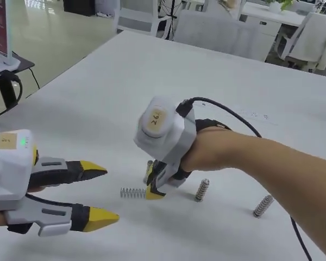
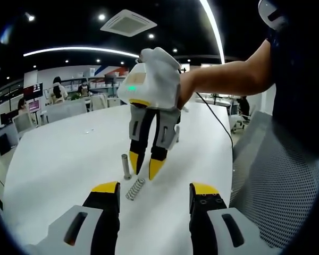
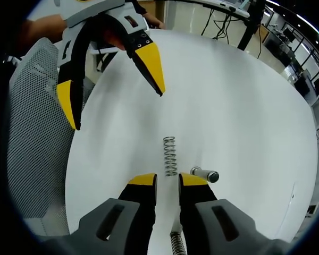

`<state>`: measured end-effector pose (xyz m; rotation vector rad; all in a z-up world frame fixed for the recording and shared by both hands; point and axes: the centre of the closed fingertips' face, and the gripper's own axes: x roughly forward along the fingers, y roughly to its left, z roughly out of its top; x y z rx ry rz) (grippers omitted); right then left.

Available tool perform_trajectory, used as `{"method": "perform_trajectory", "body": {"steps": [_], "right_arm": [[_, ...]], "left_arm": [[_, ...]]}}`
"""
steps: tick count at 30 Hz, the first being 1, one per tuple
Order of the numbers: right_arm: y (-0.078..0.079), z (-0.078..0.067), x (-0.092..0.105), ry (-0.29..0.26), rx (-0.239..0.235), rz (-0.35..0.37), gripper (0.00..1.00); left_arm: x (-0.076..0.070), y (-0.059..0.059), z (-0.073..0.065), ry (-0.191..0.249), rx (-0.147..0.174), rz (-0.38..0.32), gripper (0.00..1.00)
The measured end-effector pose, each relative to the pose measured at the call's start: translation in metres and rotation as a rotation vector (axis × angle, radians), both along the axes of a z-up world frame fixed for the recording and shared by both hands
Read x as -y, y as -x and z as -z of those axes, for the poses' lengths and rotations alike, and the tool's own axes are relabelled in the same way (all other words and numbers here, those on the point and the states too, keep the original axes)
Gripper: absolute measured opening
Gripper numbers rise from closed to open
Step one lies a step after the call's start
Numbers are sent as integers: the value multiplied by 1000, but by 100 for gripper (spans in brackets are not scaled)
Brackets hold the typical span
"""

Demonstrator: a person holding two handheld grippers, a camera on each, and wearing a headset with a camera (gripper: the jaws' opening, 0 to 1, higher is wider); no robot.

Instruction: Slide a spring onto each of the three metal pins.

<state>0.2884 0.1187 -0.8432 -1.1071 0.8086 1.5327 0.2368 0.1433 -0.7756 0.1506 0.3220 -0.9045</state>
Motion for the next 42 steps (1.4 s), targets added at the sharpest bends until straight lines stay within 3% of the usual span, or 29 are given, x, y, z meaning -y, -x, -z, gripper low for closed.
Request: {"method": "perform_trajectory", "body": {"steps": [20,32,42], "right_arm": [[1,18,-3,34,17,-26,12],[4,17,0,42,7,-24,8],[12,2,10,35,-1,-14,8]], "left_arm": [[-4,2,2,-5,-7,-7,46],[-3,4,4,-7,-9,-6,45],[5,2,5,-8,-9,15,44]]}}
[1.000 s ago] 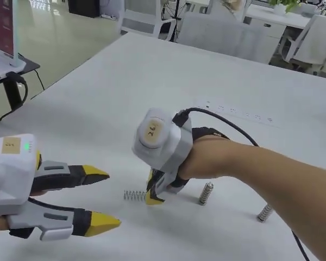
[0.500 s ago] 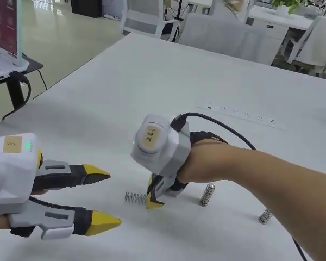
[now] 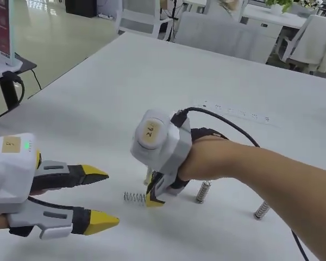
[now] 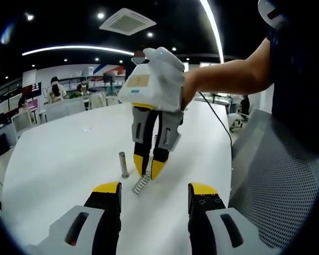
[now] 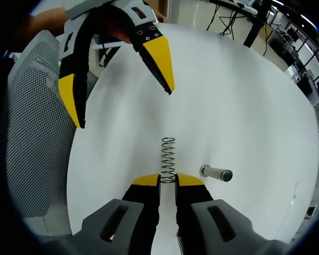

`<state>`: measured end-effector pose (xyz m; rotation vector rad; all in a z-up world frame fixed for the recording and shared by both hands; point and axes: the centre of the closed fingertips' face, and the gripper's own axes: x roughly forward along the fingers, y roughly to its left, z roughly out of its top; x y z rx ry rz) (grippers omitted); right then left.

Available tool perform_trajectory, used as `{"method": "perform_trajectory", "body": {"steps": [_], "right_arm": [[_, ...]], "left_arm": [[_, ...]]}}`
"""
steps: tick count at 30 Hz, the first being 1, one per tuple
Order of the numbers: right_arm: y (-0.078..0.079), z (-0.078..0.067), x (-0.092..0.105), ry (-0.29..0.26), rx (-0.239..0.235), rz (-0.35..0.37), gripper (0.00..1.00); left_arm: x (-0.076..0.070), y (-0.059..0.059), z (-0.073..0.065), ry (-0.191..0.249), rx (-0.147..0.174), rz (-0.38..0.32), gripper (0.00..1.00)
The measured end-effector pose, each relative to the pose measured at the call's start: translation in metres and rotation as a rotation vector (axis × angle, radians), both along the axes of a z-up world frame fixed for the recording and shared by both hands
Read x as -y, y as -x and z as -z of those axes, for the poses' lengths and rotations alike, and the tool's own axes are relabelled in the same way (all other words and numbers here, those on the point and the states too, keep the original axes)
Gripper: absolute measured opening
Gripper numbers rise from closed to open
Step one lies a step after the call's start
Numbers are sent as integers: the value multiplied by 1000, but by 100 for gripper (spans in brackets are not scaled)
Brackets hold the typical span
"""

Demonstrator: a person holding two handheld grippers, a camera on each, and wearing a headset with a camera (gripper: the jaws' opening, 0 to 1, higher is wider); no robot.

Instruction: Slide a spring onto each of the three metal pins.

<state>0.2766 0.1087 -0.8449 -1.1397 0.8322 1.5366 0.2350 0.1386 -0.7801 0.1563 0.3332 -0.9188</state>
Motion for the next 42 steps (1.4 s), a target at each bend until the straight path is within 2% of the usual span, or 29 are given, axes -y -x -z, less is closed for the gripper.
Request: {"method": "perform_trajectory", "body": {"steps": [5,14,27,32,42], "right_arm": [[4,-11,4,-20,-8,6,8],[13,-23,21,-17,-7,7,8],[27,-46,51,-15,-2,16,8],[32,-55,58,-22,4,18,8],[36,-62,67,-22,13,22,8]], "left_arm": [[6,-1,0,-3,0,18,44],[17,-4,-2,-1,4,50,43],[38,-4,-7,10,12,111,41],[51,-2,-11,10,17,153,40],[70,-1,-19,7,30,214,36]]}}
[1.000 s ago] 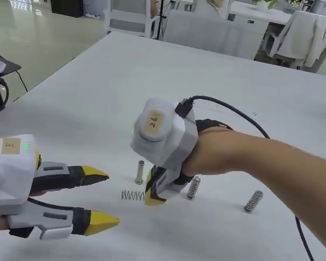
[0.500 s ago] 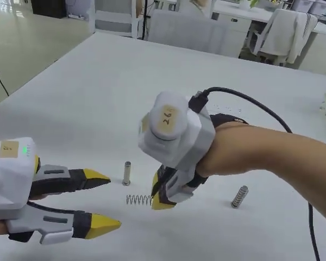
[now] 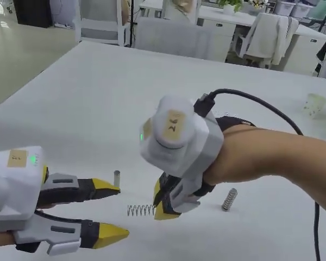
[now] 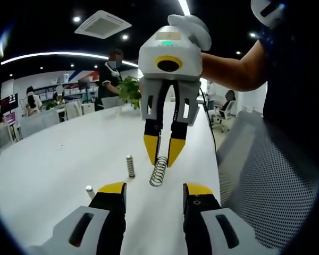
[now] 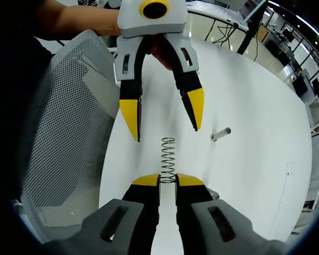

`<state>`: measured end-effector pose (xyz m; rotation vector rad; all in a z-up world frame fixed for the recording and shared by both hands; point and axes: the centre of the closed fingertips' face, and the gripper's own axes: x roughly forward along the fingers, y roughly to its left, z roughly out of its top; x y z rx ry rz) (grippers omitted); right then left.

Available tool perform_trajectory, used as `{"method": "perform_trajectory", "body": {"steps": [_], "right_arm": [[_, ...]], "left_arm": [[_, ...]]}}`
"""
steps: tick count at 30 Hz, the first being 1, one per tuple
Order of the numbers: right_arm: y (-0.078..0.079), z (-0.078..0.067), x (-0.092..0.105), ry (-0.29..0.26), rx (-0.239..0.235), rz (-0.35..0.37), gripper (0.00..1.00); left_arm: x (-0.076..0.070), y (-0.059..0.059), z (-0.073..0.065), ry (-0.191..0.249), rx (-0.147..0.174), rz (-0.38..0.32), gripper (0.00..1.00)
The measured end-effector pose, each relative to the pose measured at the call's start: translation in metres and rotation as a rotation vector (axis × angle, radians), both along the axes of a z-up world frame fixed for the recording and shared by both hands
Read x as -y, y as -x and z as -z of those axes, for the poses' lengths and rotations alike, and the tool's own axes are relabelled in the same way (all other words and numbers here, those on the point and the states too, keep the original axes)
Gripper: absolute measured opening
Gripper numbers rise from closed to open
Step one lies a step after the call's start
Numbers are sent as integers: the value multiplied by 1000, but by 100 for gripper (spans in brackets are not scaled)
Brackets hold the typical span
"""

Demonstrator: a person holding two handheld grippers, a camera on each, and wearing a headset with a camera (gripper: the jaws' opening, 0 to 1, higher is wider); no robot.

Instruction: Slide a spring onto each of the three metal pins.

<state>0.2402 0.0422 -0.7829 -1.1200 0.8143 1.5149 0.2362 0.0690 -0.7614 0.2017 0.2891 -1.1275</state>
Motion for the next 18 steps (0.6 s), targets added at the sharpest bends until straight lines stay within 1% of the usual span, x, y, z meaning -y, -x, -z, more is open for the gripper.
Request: {"method": "perform_trajectory", "body": {"steps": [8,18], "right_arm": [[3,-5,-3,-10,9,-10,8],[4,-9,-6,-7,19,-28,8]], "left_arm": [[7,-1,-5,3,17,28,27],[10,0,-6,11,32,37,15]]}}
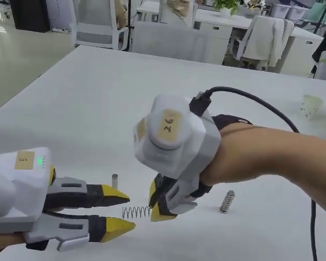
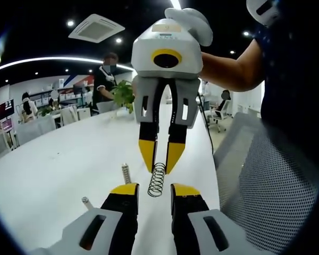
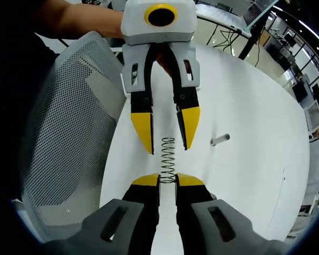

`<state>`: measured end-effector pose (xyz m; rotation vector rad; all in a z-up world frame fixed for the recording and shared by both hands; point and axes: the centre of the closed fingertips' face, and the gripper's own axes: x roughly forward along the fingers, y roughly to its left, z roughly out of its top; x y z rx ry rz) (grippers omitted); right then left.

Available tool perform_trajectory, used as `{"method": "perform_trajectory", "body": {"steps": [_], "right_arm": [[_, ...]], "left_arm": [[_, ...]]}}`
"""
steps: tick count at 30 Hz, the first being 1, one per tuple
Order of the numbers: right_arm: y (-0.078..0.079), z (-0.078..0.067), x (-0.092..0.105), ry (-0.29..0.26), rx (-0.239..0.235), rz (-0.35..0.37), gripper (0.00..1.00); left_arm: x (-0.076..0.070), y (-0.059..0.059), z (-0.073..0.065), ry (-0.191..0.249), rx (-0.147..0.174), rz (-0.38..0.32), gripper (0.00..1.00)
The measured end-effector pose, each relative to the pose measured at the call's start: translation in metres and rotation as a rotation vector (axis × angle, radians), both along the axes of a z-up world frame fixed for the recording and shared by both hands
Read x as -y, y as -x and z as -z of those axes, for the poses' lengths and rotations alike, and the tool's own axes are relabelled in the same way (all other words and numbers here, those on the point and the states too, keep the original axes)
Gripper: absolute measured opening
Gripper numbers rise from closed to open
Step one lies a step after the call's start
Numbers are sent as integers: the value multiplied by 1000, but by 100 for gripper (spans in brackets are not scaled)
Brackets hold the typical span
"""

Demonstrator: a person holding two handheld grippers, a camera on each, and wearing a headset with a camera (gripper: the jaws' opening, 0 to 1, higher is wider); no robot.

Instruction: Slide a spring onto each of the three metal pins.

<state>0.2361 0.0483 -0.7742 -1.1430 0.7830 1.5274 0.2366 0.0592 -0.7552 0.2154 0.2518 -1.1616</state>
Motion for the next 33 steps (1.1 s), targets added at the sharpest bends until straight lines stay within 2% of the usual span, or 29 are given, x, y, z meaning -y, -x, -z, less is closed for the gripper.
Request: {"method": "perform_trajectory", "body": {"steps": [11,24,33], "right_arm": [[0,1,-1,1,6,-9,8],[0,1,0,0,8,-15,8],[0,0,-3,-16,-8,-2,10]], "left_arm": [[0,1,2,-3,5,11,4],[2,3,4,13,-18,29,2],[1,3,1,23,-17,31,2]]}}
